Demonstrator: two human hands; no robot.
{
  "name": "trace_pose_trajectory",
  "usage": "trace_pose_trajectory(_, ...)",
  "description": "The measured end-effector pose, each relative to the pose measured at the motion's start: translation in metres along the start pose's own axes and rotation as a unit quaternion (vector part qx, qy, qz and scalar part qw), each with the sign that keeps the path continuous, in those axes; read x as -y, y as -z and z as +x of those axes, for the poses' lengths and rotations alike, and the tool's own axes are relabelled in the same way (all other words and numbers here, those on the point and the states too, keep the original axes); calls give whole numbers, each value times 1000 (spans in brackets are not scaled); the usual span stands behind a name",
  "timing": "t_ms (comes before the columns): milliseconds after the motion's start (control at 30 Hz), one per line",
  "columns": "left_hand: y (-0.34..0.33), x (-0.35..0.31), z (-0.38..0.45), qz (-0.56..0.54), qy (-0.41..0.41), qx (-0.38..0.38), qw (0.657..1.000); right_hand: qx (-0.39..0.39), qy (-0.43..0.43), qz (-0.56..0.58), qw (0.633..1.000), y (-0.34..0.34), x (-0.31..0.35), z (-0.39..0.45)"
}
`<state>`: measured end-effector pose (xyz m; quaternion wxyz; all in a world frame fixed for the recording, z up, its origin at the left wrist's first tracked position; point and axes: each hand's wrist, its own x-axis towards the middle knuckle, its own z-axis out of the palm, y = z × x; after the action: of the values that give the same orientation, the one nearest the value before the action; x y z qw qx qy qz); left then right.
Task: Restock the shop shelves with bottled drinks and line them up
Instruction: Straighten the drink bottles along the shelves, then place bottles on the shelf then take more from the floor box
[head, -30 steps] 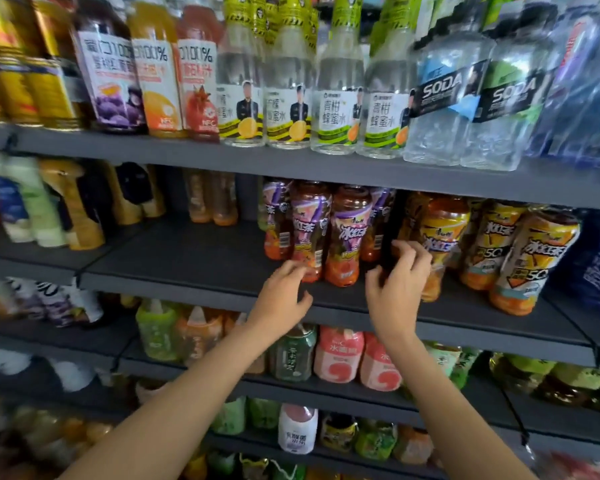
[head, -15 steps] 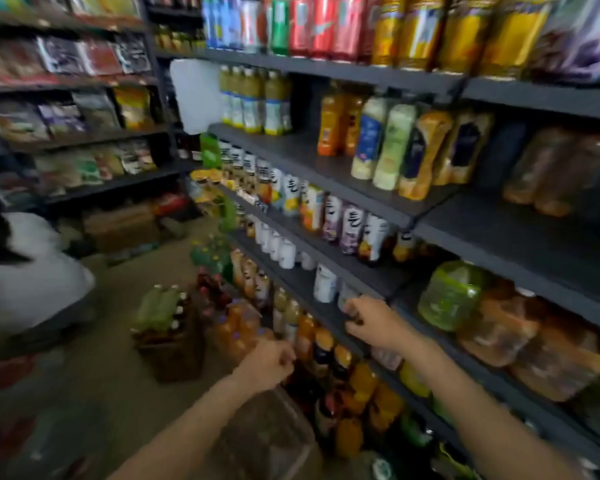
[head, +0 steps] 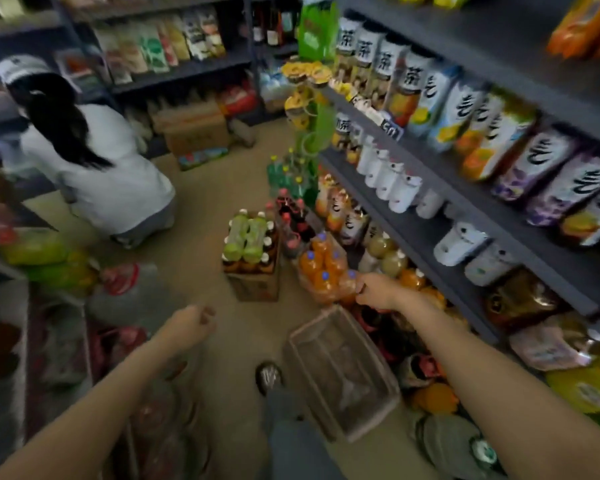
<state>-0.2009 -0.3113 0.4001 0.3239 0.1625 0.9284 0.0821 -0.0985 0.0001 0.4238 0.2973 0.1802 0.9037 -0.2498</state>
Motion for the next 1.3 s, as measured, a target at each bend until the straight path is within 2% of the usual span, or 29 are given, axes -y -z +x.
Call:
trace_pose_trajectory(67,17,4,36,-1,-13,16,1000,1,3,-7,1000,-2,12,66)
trace_pose_trajectory(133,32,9,82,-7,-18,30,999,19,-38,-6,999,-7,21,141)
trace_pose_trajectory(233,54,22,163,-32,5,34,999,34,-59,67,995,-8,51,241)
trace_pose_trajectory(300,68,29,218,-58,20,36,997,58,-73,75,993,-5,76,295)
trace_pose_trajectory(400,84,34,284,-83,48,46,994,46,-44,79,995,-7,106,365)
trace_pose_trajectory(467,89,38,320,-106,39,50,992,38,-45,107,992,-10,122,405)
trace_pose_trajectory(533,89,46,348,-133,39,45,989,32,-68,132,988,-19,134,443)
trace_pose_trajectory(633,82,65,383,-172,59,40,983,47,-152,166,973,-40,144,489)
trace_pose_trajectory(833,51,103,426,-279,119,3,953,27,-245,246,937,-80,143,538)
trace_pose_trajectory(933,36,114,438,-302,140,13,943,27,-281,327,902,-83,140,547)
trace_pose_trajectory(1100,32,104,459,-357,162,18,920,16,-315,363,877,-77,132,541)
trace_pose_trajectory(1200,42,84,468,-419,126,46,898,-15,-288,410,865,-59,126,522)
trace_pose_trajectory(1300,53,65,475,-530,115,132,830,-49,-189,378,905,-33,130,505)
